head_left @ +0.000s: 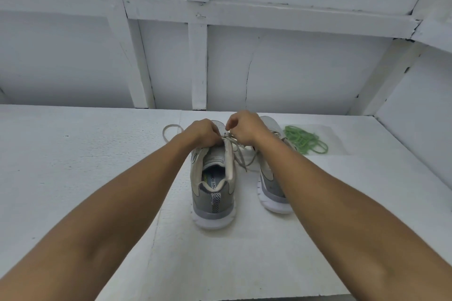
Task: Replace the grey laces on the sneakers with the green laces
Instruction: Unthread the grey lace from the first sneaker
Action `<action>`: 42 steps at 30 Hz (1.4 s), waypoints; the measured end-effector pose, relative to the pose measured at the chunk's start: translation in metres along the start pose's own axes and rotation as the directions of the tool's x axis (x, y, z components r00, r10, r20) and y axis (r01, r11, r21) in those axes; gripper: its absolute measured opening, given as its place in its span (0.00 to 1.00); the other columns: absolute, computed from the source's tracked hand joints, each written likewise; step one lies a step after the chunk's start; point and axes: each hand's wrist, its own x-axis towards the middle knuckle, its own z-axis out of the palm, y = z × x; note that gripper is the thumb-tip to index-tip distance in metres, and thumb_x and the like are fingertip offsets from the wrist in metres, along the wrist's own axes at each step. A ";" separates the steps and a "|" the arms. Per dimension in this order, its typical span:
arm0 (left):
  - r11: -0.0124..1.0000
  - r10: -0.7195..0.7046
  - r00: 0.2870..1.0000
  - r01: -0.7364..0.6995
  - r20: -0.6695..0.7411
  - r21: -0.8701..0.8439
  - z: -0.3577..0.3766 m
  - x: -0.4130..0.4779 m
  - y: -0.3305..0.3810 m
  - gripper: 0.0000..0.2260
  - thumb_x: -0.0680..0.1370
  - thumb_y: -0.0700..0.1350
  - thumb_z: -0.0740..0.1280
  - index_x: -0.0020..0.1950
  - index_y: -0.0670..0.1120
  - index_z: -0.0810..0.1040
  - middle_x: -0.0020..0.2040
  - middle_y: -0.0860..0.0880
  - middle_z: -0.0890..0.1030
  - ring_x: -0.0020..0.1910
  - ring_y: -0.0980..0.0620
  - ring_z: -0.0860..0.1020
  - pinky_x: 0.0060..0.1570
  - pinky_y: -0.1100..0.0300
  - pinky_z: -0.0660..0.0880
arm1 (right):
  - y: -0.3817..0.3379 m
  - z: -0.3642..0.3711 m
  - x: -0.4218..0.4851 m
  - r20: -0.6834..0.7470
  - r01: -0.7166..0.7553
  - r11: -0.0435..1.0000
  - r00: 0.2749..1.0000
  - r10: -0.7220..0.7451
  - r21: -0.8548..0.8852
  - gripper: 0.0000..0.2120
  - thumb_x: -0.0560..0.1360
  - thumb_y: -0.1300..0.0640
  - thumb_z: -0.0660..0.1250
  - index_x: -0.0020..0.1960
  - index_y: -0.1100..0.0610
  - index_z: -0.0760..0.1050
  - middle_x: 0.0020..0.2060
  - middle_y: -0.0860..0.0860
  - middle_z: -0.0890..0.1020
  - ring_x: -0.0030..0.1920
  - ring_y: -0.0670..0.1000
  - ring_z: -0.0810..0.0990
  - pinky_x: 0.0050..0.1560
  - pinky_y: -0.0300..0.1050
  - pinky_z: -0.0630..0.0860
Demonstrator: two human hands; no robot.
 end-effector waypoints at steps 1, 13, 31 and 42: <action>1.000 -0.005 1.000 0.005 -0.001 -0.010 0.001 0.000 0.000 0.08 0.75 0.48 0.69 0.52 0.48 0.83 0.53 0.46 0.82 0.49 0.50 0.74 0.47 0.60 0.69 | 0.003 0.002 0.002 0.035 0.022 0.999 0.999 -0.020 -0.043 0.07 0.75 0.63 0.67 0.47 0.54 0.82 0.49 0.52 0.84 0.50 0.52 0.81 0.48 0.41 0.75; 0.997 -0.033 0.999 0.033 0.003 -0.064 0.005 0.001 -0.002 0.07 0.75 0.48 0.69 0.50 0.48 0.83 0.47 0.49 0.79 0.49 0.50 0.74 0.46 0.60 0.69 | 0.000 -0.017 0.007 -0.199 -0.170 0.929 0.974 0.108 -0.329 0.05 0.72 0.61 0.63 0.48 0.57 0.74 0.44 0.53 0.75 0.46 0.57 0.75 0.42 0.45 0.68; 0.980 0.031 0.999 -0.022 0.044 -0.196 -0.010 0.001 -0.013 0.10 0.73 0.50 0.74 0.52 0.47 0.86 0.50 0.47 0.85 0.48 0.51 0.79 0.47 0.61 0.73 | 0.005 0.028 -0.004 0.246 -0.462 0.786 0.886 0.392 0.410 0.09 0.76 0.65 0.55 0.40 0.59 0.70 0.39 0.58 0.73 0.35 0.54 0.71 0.33 0.41 0.68; 0.974 -0.007 0.970 -0.049 -0.241 -0.222 -0.014 -0.004 -0.021 0.08 0.78 0.43 0.66 0.51 0.43 0.84 0.50 0.47 0.83 0.48 0.52 0.76 0.47 0.62 0.68 | 0.010 0.037 -0.008 0.196 -0.440 0.663 0.890 0.411 0.605 0.15 0.80 0.62 0.56 0.36 0.53 0.62 0.36 0.51 0.68 0.34 0.48 0.68 0.38 0.41 0.69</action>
